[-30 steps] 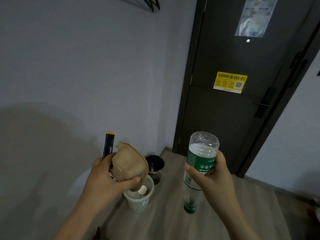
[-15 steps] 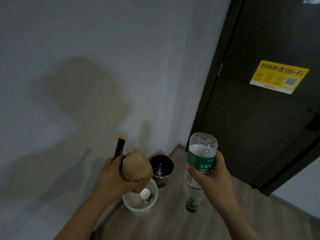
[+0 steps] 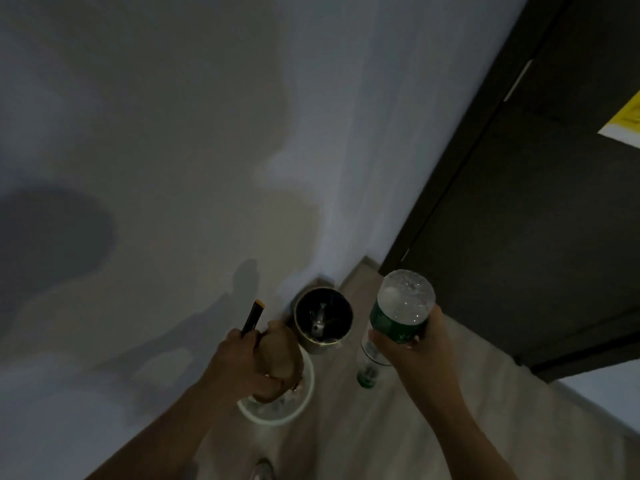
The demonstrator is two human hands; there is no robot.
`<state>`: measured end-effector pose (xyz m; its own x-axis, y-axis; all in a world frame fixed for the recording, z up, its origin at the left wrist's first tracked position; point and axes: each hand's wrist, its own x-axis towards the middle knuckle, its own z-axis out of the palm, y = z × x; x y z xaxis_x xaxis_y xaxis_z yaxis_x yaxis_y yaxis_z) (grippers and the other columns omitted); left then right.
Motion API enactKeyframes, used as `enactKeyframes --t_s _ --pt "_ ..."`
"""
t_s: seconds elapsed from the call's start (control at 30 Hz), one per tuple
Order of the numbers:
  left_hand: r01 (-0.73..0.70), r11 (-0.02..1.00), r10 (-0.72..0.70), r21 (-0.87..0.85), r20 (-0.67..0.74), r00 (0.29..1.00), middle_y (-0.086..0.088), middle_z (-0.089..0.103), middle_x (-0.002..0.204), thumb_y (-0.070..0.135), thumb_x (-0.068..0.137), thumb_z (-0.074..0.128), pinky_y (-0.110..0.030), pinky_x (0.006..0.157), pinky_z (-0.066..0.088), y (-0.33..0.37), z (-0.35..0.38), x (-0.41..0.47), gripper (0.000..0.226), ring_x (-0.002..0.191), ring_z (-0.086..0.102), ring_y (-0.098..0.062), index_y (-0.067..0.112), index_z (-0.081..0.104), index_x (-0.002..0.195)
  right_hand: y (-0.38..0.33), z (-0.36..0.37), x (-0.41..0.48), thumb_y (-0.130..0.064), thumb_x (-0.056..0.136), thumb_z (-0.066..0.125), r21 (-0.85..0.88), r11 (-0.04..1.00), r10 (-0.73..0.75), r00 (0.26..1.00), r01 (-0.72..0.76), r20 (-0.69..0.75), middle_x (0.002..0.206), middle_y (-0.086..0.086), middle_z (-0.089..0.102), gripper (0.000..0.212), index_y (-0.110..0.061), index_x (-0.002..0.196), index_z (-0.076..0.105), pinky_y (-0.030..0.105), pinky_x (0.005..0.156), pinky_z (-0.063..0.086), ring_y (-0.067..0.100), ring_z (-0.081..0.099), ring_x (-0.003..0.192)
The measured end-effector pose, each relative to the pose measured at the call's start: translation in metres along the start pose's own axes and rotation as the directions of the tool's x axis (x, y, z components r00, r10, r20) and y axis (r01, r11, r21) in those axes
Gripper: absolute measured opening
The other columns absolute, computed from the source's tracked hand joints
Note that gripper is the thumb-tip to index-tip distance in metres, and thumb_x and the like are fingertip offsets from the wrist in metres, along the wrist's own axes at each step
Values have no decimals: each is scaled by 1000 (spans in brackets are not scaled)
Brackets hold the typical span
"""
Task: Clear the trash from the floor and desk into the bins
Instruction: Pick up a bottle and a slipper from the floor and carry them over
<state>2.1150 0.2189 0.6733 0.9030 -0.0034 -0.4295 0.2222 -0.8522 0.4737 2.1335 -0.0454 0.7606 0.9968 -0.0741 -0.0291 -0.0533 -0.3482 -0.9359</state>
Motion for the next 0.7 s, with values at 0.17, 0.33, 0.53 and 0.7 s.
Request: enactKeyframes --t_s 0.17,0.33,0.53,0.7 --pt "39 985 -67 170 161 985 -13 64 96 51 45 87 -28 66 53 -6 28 54 77 79 63 -31 5 66 103 39 10 57 -14 66 84 1 999 53 998 -53 33 101 -33 62 63 -47 105 48 10 64 51 -9 61 93" --pt "60 960 -118 275 199 973 -10 54 127 57 79 59 -28 84 43 -17 69 111 67 108 54 -26 10 51 126 86 22 120 -12 66 84 20 993 111 988 -114 103 105 -19 64 63 -40 111 49 17 69 52 -4 63 95" --pt "21 935 -134 355 297 945 -26 46 135 41 93 50 -31 86 43 -9 95 162 53 111 54 -34 3 50 129 129 45 176 -9 65 84 -7 987 158 971 -159 181 106 -20 62 71 -45 111 45 15 72 53 -3 63 98" --pt "181 948 -267 260 348 899 -24 52 130 47 82 65 -30 79 50 -20 117 189 62 103 59 -34 9 54 130 156 57 195 -11 63 84 -27 980 199 955 -198 218 104 -18 65 67 -48 106 48 25 77 55 2 66 96"
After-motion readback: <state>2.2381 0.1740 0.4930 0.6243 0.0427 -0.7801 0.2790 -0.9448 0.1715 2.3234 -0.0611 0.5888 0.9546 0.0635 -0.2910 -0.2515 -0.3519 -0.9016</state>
